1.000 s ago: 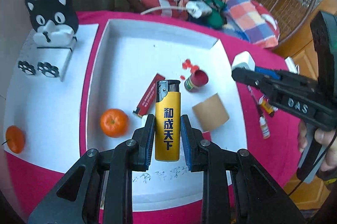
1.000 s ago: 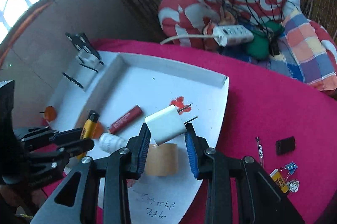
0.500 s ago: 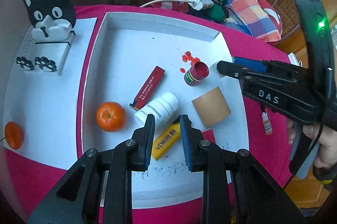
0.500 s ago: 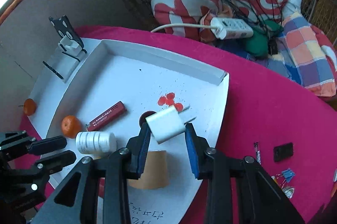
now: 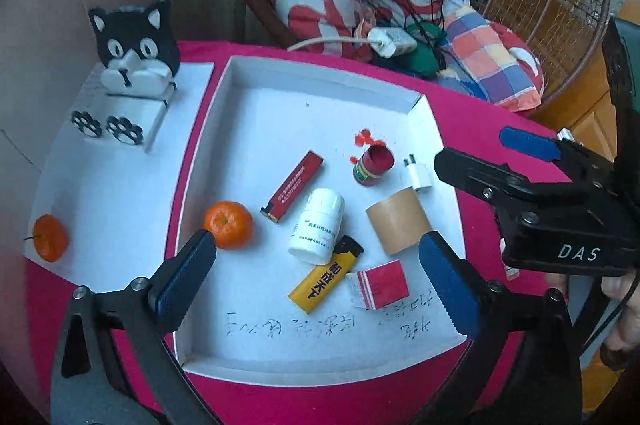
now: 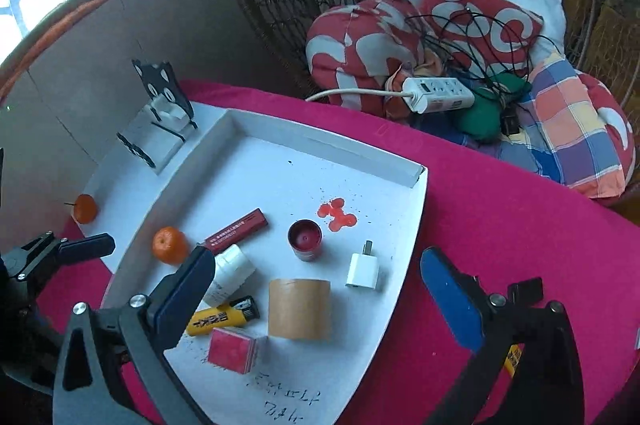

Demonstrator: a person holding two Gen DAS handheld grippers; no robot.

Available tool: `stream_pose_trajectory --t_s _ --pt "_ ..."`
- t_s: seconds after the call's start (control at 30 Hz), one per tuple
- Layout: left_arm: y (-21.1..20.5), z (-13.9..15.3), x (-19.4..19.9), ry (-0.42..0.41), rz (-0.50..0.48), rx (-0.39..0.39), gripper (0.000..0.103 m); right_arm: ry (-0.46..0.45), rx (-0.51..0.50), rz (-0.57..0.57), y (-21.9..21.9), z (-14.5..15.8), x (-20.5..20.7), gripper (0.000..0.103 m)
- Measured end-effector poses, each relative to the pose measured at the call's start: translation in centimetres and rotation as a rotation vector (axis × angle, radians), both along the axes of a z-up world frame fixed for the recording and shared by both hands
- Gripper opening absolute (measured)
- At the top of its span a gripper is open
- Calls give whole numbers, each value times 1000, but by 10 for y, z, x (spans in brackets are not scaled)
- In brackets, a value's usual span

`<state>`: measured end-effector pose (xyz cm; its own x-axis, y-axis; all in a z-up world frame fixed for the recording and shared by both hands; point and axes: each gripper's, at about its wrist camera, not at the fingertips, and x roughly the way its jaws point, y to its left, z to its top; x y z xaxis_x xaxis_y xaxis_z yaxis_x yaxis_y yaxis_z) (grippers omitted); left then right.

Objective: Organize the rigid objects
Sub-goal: 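Move both open tools back to the remaining items on the table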

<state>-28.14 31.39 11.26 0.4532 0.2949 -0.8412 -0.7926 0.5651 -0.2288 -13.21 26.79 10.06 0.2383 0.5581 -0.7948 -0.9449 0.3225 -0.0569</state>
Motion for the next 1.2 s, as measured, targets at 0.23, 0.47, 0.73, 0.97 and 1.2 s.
stream_pose_trajectory --t_s 0.23,0.47,0.73,0.97,1.2 --pt "-22 34 4 -52 50 99 102 27 96 3 -36 30 4 103" --pt "-43 45 30 -80 48 107 102 18 139 -27 -68 51 24 103" --pt "-62 47 64 -91 13 98 102 14 174 -109 -111 68 67 103" --pt "-75 45 91 -70 26 95 102 27 173 -182 -147 67 98 103" --pt "-95 35 116 -27 -1 89 102 43 171 -237 -185 63 123 103"
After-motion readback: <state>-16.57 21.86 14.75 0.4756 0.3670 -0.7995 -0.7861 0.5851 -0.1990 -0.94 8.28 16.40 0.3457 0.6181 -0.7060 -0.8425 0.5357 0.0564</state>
